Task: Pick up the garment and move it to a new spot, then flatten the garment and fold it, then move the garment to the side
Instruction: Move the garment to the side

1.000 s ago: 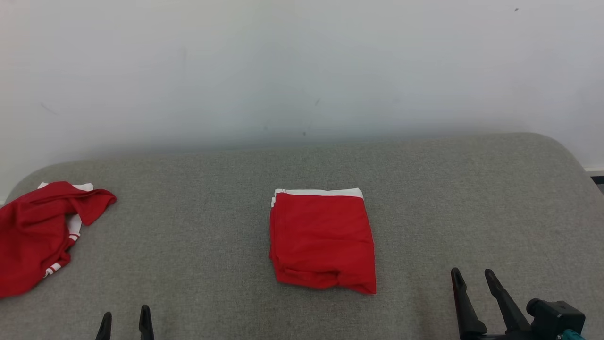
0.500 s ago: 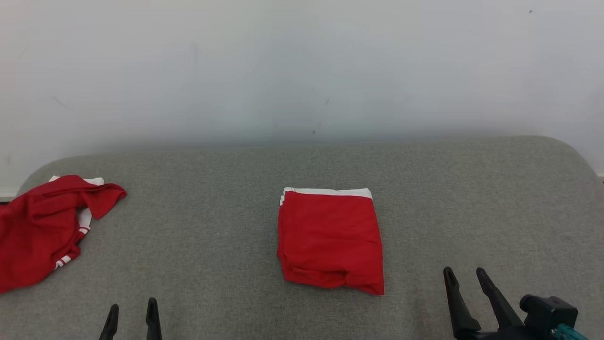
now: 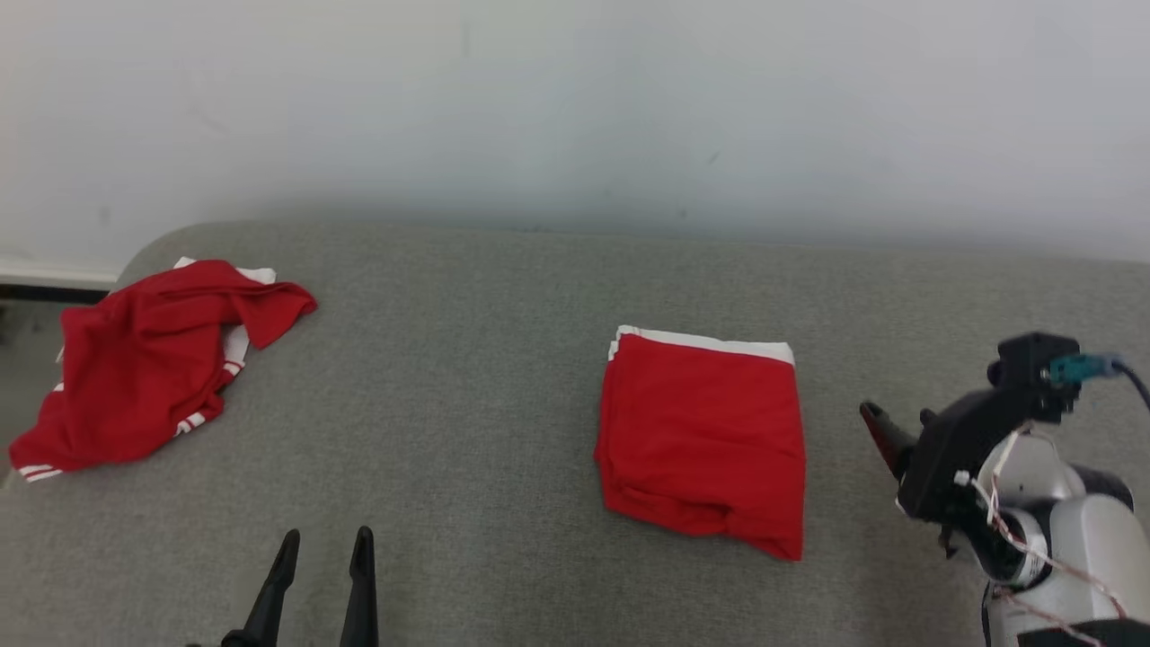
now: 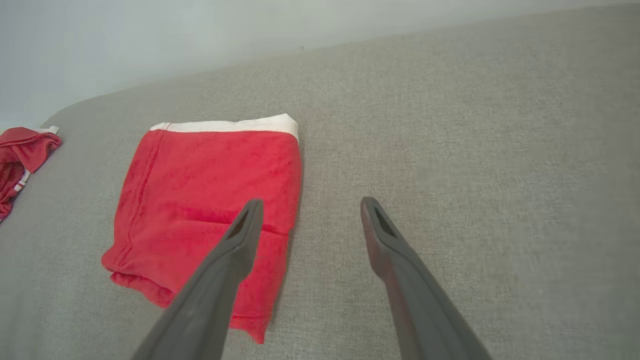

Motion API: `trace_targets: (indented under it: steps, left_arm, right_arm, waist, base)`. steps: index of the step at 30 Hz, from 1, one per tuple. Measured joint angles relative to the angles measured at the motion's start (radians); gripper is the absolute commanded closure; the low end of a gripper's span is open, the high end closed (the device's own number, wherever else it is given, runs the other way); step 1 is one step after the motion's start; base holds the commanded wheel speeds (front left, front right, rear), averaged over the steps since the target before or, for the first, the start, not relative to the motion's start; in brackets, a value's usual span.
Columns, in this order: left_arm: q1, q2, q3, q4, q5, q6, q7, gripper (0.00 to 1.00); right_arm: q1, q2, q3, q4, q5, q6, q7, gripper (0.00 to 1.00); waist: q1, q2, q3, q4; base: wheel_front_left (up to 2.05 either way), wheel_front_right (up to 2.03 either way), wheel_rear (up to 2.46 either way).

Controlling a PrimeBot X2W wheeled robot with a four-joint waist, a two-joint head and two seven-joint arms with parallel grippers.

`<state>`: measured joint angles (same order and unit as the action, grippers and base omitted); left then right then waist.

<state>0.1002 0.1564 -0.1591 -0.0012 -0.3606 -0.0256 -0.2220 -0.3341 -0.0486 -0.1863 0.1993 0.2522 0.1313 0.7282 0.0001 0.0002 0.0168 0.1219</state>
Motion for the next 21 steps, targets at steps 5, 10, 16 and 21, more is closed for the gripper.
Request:
trace_targets:
  steps: [5, 10, 16, 21]
  left_arm:
    - [-0.046, -0.011, -0.027, 0.012, 0.002, -0.018, -0.007, 0.00]
    - [-0.073, -0.014, -0.041, 0.025, 0.007, -0.027, -0.014, 0.00]
    - [-0.087, -0.015, -0.052, 0.044, 0.007, -0.036, -0.019, 0.00]
    - [-0.102, -0.015, -0.060, 0.053, 0.007, -0.038, -0.023, 0.00]
  right_arm:
    - [-0.119, 0.000, -0.074, 0.123, -0.082, 0.000, 0.148, 0.00]
    - [-0.158, 0.000, -0.088, 0.199, -0.102, 0.000, 0.164, 0.00]
    - [-0.148, 0.000, -0.088, 0.280, -0.158, 0.000, 0.146, 0.00]
    - [-0.156, -0.001, -0.104, 0.310, -0.191, 0.000, 0.111, 0.00]
  waist:
    - [0.0001, 0.0000, 0.044, 0.071]
    - [0.0000, 0.0000, 0.077, 0.131]
    - [0.0001, 0.0000, 0.109, 0.185]
    - [0.0000, -0.0002, 0.131, 0.208]
  base:
    - [0.00, 0.00, 0.00]
    - [0.00, 0.00, 0.00]
    - [0.00, 0.00, 0.00]
    - [0.00, 0.00, 0.00]
